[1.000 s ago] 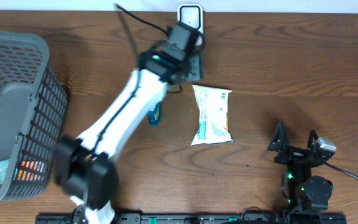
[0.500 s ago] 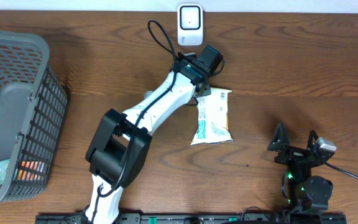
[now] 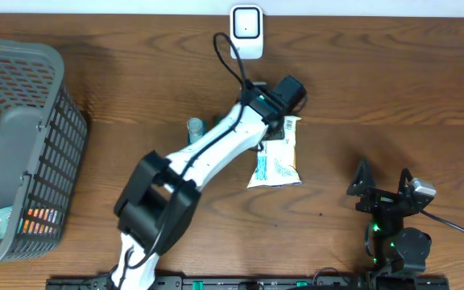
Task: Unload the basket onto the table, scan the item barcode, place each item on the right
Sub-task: 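Lower the Zam-Buk box beside the teal bottle and open left gripper, then reach the left gripper back into the grey basket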
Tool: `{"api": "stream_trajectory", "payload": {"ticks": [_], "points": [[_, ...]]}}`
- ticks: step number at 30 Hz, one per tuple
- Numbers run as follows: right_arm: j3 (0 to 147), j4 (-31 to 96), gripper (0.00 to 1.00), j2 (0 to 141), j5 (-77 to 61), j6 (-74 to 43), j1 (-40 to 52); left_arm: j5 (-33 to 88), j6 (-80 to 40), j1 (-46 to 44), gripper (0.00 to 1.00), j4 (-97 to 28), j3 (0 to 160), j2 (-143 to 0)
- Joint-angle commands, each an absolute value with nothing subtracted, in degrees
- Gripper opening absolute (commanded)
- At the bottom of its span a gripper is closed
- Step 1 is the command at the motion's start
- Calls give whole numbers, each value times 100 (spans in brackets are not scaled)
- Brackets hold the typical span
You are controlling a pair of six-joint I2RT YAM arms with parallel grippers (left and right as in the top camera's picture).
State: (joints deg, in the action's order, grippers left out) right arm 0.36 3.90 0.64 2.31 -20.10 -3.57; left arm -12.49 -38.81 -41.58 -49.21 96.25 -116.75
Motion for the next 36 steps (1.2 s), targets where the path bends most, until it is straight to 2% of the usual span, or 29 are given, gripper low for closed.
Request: {"api": "stream_trajectory", "payload": {"ticks": [1,3,7,13,16,19,25,29,36], "points": [[32,410,99,38,242,-1922,-333,-1492,-2980,-3887,96,-4921,10178,-10479],[32,410,99,38,242,-1920,-333,-1492,-2668,-3695,99,-4895,10280,-9933],[32,410,99,38,242,-1920,-333,-1492,-2119,-3092,98,-4831,10372,-8890],[32,410,99,38,242,-1922,-333,-1599,-1968,-1186,98,-5365,10374,-7732],[32,410,99,38,242,-1922,-333,-1601,-3081,360,98,-6274,10372,-7533],[32,410,99,38,242,-1920,-333,-1599,-4136,1509,98,-7019,10294,-7577],[32,410,99,38,242,-1920,-333,-1592,-5649,3258,98,-8038,9638,-7867],[32,410,99,38,242,-1922,-333,-1500,-5712,3887,98,-7950,8899,-8038],[32,410,99,38,242,-1920,-333,-1199,-5557,4178,98,-7126,7540,-8482]]}}
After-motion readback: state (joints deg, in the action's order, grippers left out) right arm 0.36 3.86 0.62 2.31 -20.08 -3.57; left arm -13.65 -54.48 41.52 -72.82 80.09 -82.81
